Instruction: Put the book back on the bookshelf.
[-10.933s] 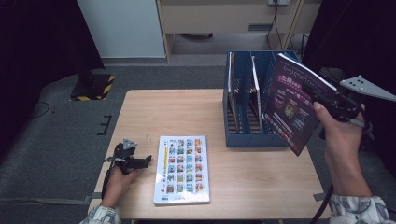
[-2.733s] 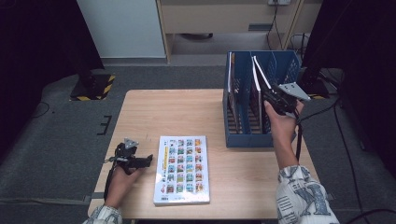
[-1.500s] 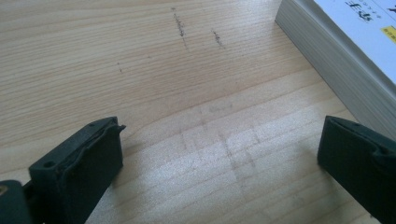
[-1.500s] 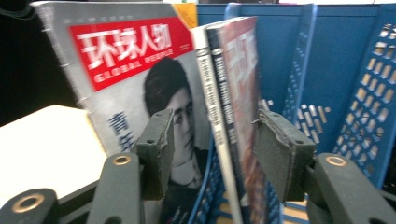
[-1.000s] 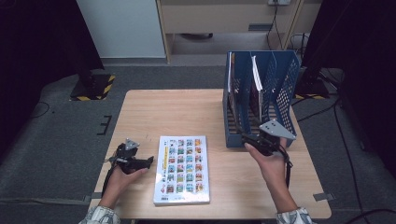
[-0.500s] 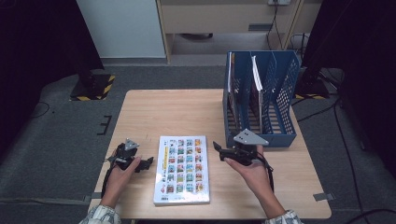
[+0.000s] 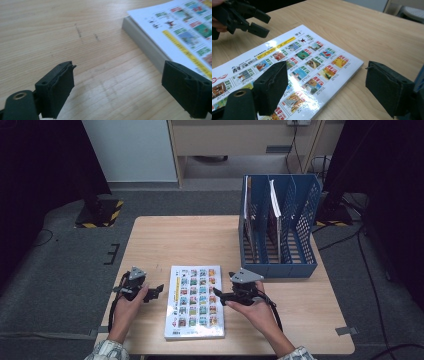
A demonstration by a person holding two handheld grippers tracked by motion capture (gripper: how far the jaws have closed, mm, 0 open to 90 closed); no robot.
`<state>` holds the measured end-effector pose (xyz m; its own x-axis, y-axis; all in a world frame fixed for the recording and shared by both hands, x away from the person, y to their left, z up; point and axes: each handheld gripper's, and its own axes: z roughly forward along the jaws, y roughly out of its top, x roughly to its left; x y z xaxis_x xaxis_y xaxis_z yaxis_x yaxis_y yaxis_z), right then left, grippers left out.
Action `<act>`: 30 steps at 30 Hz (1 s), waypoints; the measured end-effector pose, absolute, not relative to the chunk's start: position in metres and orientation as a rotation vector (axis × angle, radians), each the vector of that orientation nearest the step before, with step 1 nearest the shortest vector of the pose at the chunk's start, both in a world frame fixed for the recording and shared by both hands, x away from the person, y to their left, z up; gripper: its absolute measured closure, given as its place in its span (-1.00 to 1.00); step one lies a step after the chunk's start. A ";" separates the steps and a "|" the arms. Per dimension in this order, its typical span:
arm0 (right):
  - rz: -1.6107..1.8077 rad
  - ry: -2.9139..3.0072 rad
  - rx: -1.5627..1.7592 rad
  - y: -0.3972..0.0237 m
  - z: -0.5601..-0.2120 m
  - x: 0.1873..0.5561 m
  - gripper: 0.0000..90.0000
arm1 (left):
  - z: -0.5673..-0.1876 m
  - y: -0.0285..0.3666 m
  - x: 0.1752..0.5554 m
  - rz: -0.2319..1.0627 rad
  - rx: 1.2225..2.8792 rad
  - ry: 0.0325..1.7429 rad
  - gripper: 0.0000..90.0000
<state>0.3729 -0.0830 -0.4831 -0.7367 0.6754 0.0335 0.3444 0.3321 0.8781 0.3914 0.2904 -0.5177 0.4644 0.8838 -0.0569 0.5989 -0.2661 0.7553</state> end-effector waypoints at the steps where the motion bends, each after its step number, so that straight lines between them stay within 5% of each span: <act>1: 1.365 2.279 0.908 -0.082 -0.485 0.373 -0.61 | -0.516 0.289 0.390 0.488 1.987 1.223 -0.76; 11: 1.319 2.386 0.974 -0.077 -0.507 0.381 -0.54 | -0.509 0.265 0.381 0.397 1.968 1.188 -0.64; 23: 1.283 2.445 1.023 -0.072 -0.521 0.384 -0.53 | -0.512 0.240 0.379 0.328 1.996 1.175 -0.13; 30: 1.259 2.476 1.028 -0.067 -0.526 0.384 -0.54 | -0.521 0.244 0.383 0.271 1.997 1.187 -0.14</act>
<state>0.3842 -0.0674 -0.5264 -0.7448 0.6518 0.1427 0.4993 0.4026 0.7672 0.3835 0.2439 -0.5210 0.5409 0.8176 -0.1973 0.6509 -0.2583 0.7139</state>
